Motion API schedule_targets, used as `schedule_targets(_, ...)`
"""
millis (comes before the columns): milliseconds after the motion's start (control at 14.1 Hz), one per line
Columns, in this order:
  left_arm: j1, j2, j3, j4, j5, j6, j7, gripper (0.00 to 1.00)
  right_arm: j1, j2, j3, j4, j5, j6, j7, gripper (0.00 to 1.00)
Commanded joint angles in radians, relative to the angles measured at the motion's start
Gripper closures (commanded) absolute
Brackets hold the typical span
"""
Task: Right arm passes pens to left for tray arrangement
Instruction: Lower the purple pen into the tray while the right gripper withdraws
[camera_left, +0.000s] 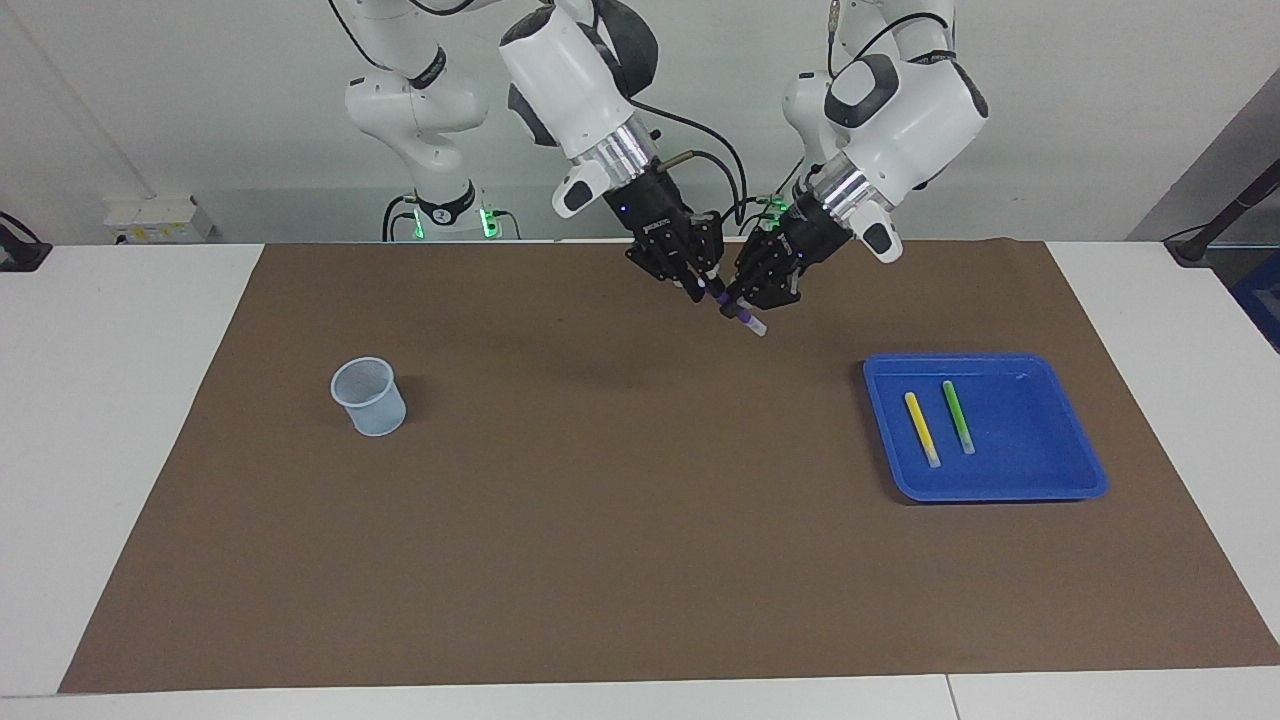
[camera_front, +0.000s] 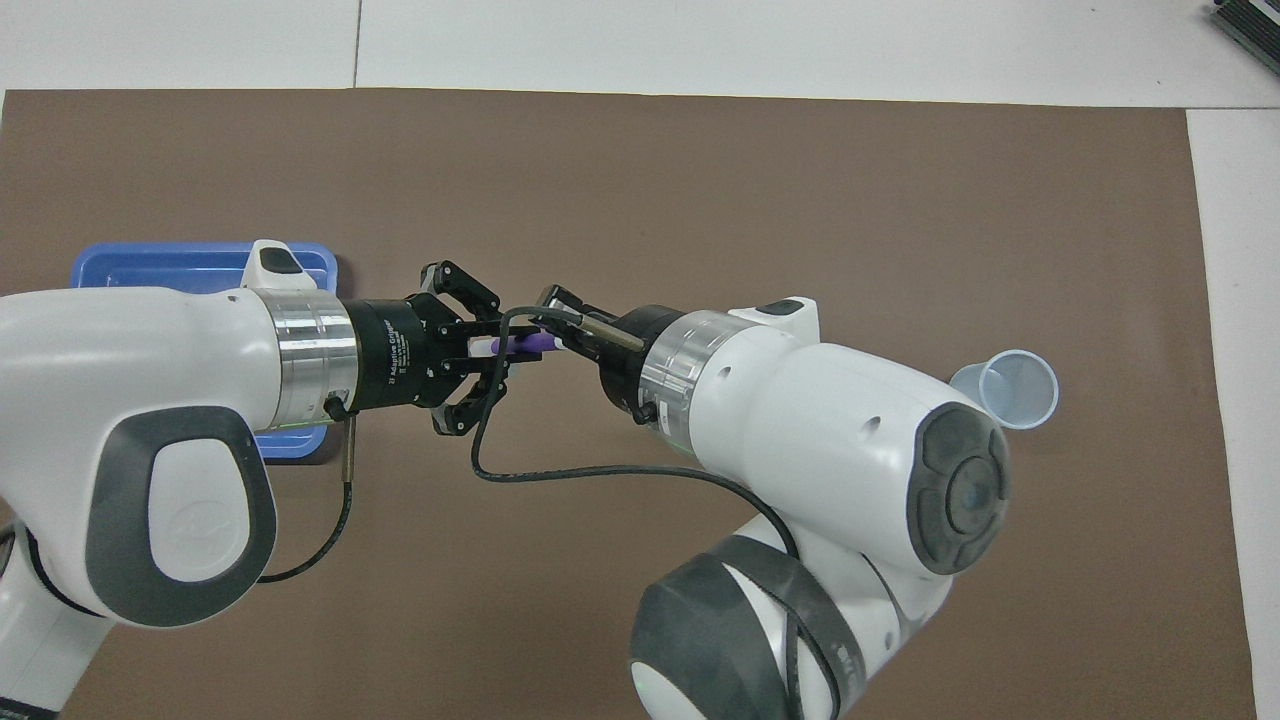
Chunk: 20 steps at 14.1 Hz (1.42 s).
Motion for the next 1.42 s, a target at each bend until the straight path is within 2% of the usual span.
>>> schedule_targets(0,0.008,-0.04,0.007,-0.036,-0.006,-0.029,0.043,1.0,-0.014,0.0,0.006,0.003,0.015,-0.002,-0.023,0.0)
schedule_targets(213,0.084,-0.04,0.008,-0.014,-0.004,-0.142,0.219,1.0,-0.038,-0.017,-0.006,0.043,-0.002,-0.159,-0.044,0.0)
schedule_targets(427,0.183,-0.042,0.008,0.014,0.013,-0.278,0.414,1.0,-0.115,-0.055,-0.004,0.062,-0.002,-0.363,-0.211,0.0)
schedule_targets(640,0.261,-0.04,0.008,0.051,0.147,-0.426,0.626,1.0,-0.182,-0.086,-0.006,0.062,-0.003,-0.54,-0.37,0.0)
schedule_targets(925,0.364,-0.04,0.008,0.075,0.304,-0.565,0.988,1.0,-0.225,-0.107,-0.006,0.06,-0.09,-0.69,-0.424,0.0)
schedule_targets(1138,0.416,-0.04,0.008,0.077,0.465,-0.612,1.216,1.0,-0.253,-0.114,-0.006,0.06,-0.146,-0.761,-0.526,0.0)
schedule_targets(1351,0.468,-0.04,0.008,0.077,0.582,-0.608,1.404,1.0,-0.305,-0.114,-0.008,0.062,-0.193,-0.803,-0.64,0.0)
